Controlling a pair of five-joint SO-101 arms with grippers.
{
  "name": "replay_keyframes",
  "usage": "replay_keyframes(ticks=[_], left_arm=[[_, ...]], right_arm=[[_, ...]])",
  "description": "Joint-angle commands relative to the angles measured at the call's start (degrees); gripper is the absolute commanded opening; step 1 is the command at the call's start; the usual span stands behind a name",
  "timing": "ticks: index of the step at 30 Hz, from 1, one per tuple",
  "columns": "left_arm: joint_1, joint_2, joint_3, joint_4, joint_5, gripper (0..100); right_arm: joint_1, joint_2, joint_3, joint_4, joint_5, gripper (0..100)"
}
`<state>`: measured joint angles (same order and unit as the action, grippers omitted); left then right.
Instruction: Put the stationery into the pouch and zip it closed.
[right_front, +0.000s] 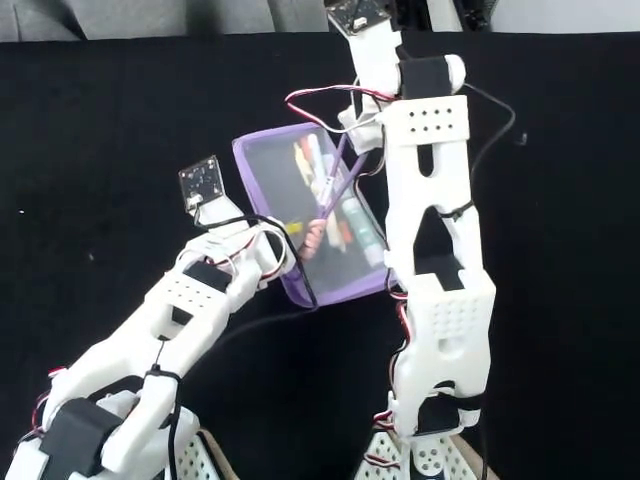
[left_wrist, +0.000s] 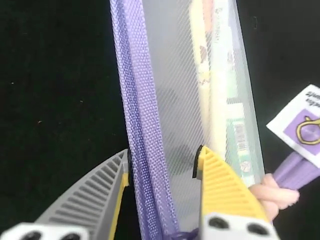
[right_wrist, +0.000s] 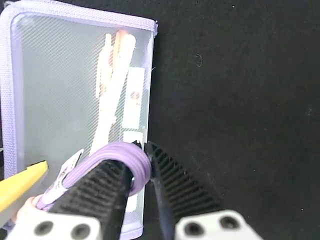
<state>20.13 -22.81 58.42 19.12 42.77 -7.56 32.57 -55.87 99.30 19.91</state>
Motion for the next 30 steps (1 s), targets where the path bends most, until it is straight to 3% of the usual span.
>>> replay_keyframes(ticks=[1, 17, 24, 30], left_arm=[[1.63, -0.18, -0.22, -3.25, -0.7, 22], [1.98, -0.18, 1.54, -4.22, -0.44, 22], [7.34, -0.18, -1.71, -4.31, -0.44, 22], [8.04, -0.09, -2.42, -5.63, -0.44, 22]], right_arm=[[1.14, -5.58, -4.53, 1.49, -0.35, 1.1], [0.97, -5.58, -9.01, 1.41, -2.73, 1.1], [1.14, -5.67, -9.1, 1.49, -3.87, 1.1], [2.02, -7.6, -8.92, 1.49, -4.22, 1.1]])
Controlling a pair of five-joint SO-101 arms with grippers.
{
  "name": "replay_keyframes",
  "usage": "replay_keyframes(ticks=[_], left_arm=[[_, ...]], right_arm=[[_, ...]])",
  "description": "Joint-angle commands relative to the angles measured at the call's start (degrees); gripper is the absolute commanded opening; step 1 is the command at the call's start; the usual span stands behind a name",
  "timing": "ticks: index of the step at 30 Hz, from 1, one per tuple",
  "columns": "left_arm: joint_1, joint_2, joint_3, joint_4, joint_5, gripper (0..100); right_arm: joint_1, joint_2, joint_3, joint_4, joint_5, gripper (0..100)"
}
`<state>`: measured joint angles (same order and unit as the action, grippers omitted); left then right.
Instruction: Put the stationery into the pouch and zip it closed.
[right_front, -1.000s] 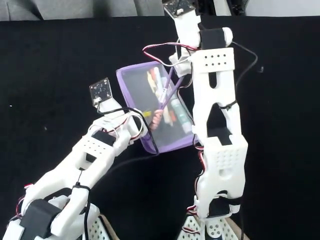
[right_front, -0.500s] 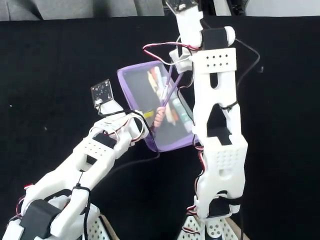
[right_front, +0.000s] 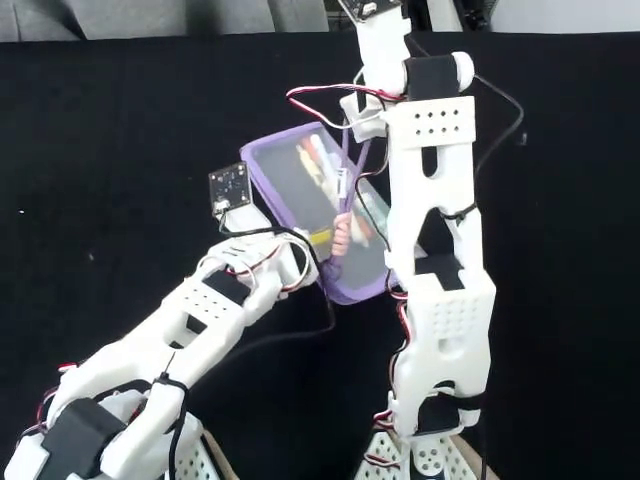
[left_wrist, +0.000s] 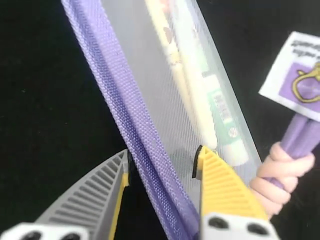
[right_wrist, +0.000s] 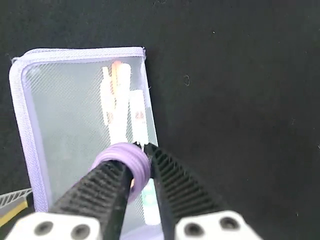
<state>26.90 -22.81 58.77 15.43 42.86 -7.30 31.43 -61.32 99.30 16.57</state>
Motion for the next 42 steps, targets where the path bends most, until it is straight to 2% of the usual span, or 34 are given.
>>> replay_keyframes(ticks=[1, 6, 12, 20, 22, 26, 36, 42], left_arm=[[1.27, 0.09, -2.42, -3.6, -0.53, 22], [1.27, 6.68, -4.7, -12.57, -0.35, 22], [0.31, 19.16, -13.41, -13.27, 4.92, 22], [0.31, 20.4, -16.4, -13.63, 5.54, 3], [0.13, 20.31, -16.4, -13.63, 5.63, 3], [-2.42, 15.74, -15.43, -13.27, 5.63, 3], [-10.59, -6.95, -3.12, -13.36, 5.45, 3], [-14.02, -8.44, -1.1, -13.45, 5.54, 3]], right_arm=[[1.76, -6.9, -3.47, 1.49, -0.88, 1.1], [1.76, -7.43, -3.12, 1.49, -0.97, 1.1], [1.76, -7.25, -3.03, 1.49, -0.97, 1.1], [1.76, -7.16, -3.03, 1.49, -0.97, 1.1], [1.85, -7.16, -3.03, 1.49, -0.97, 1.1], [2.46, -7.16, -3.03, 1.58, -0.97, 1.1], [4.04, -7.69, -1.19, 1.93, -0.62, 1.1], [4.04, -13.67, 8.13, 1.93, 0.97, 1.1]])
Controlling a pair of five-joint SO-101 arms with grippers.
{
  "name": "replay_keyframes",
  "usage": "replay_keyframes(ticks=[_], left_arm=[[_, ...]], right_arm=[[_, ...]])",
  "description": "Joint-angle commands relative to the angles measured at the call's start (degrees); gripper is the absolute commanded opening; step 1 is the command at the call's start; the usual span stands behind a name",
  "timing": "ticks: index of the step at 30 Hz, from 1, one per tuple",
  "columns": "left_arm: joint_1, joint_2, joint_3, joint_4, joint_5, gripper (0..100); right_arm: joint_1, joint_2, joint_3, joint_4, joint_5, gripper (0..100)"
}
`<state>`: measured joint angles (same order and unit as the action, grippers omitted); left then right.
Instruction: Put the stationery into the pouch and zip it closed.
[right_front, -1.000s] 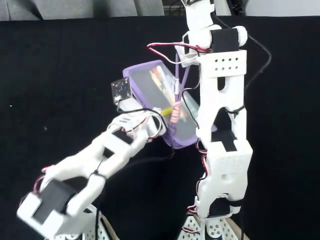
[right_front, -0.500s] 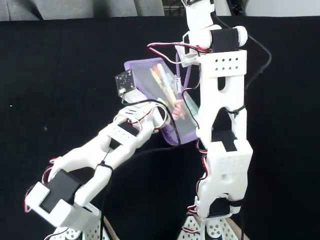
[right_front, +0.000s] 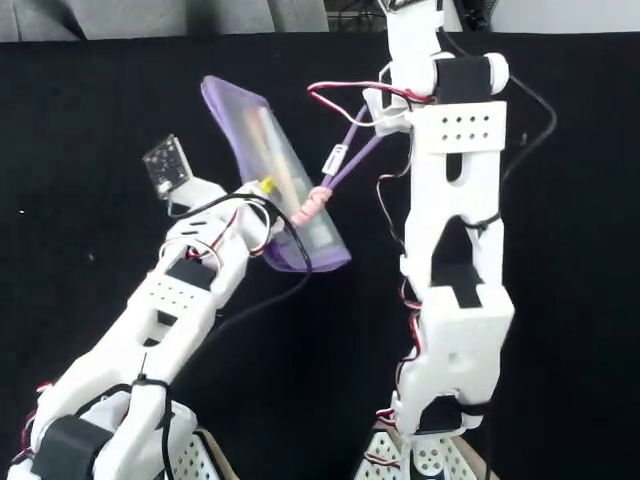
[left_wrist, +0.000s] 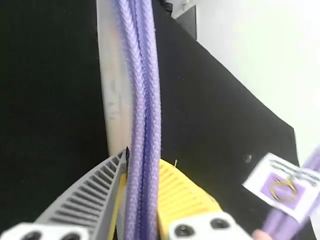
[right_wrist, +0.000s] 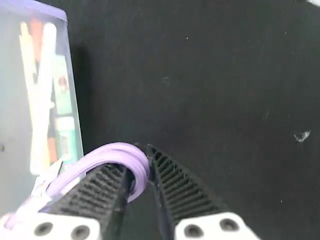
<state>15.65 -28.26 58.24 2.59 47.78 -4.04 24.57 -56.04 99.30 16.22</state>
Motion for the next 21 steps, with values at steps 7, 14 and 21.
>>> replay_keyframes(ticks=[7, 14, 21], left_arm=[[-6.55, -1.58, -0.66, -0.79, 0.62, 3], [-10.42, -1.41, -2.51, -0.53, 0.7, 3], [-11.74, -1.32, -3.03, -0.53, 0.7, 3]], right_arm=[[0.62, -21.85, 20.18, 1.67, 6.86, 1.1], [0.7, -37.05, 33.63, 1.58, 11.69, 1.1], [0.7, -48.57, 43.74, 1.58, 15.65, 1.1]])
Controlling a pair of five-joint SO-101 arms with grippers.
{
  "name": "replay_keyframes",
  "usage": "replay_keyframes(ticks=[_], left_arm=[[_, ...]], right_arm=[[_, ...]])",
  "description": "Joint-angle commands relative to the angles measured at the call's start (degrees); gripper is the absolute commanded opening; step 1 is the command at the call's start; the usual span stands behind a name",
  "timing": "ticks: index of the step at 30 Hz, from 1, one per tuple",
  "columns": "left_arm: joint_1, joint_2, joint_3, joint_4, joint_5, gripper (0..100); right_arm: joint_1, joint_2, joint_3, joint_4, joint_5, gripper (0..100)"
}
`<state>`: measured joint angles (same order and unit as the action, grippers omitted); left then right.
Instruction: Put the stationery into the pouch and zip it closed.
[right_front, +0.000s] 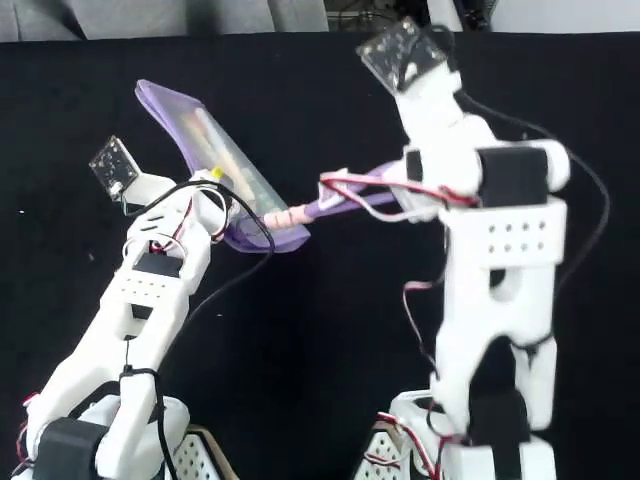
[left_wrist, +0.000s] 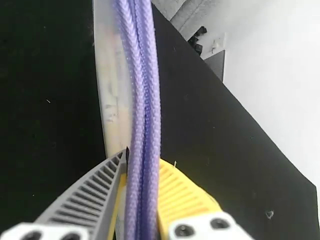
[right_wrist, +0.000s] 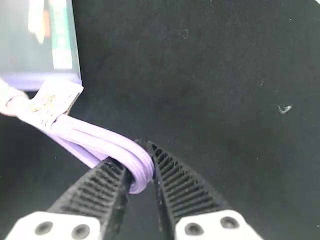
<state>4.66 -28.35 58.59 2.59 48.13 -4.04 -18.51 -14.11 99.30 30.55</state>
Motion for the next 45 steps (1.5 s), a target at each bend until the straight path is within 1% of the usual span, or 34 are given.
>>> replay_keyframes(ticks=[1, 4, 6, 11, 17, 22, 27, 37, 45], left_arm=[[-0.75, -1.23, -3.38, -0.53, 0.35, 3], [-1.1, -1.49, -3.47, -0.53, 0.35, 3], [-2.15, -1.67, -3.47, -0.53, 0.44, 3], [-4.79, -1.32, -4.7, -0.44, 0.44, 3], [-4.7, -1.67, -4.7, -0.44, 0.44, 3], [-4.79, -1.67, -4.7, -0.44, 0.44, 3], [-4.79, -1.67, -4.7, -0.44, 0.44, 3], [-5.05, -1.67, -4.7, -0.44, 0.44, 3], [-5.93, -1.67, -5.41, -0.44, 0.44, 3]], right_arm=[[0.79, -6.81, 3.3, 1.67, 1.32, 1.1], [0.97, -10.86, 7.78, 1.67, 3.34, 1.1], [2.55, -13.49, 11.12, 1.67, 4.57, 1.1], [8.35, -19.47, 18.24, 1.58, 7.91, 1.1], [13.54, -25.36, 25.63, 1.58, 12.13, 1.1], [19.96, -29.49, 30.81, 1.49, 16.79, 1.1], [25.32, -33.27, 34.86, 1.49, 20.92, 1.1], [32.26, -37.76, 40.92, 1.49, 26.02, 1.1], [41.93, -41.27, 45.85, 0.97, 34.99, 1.1]])
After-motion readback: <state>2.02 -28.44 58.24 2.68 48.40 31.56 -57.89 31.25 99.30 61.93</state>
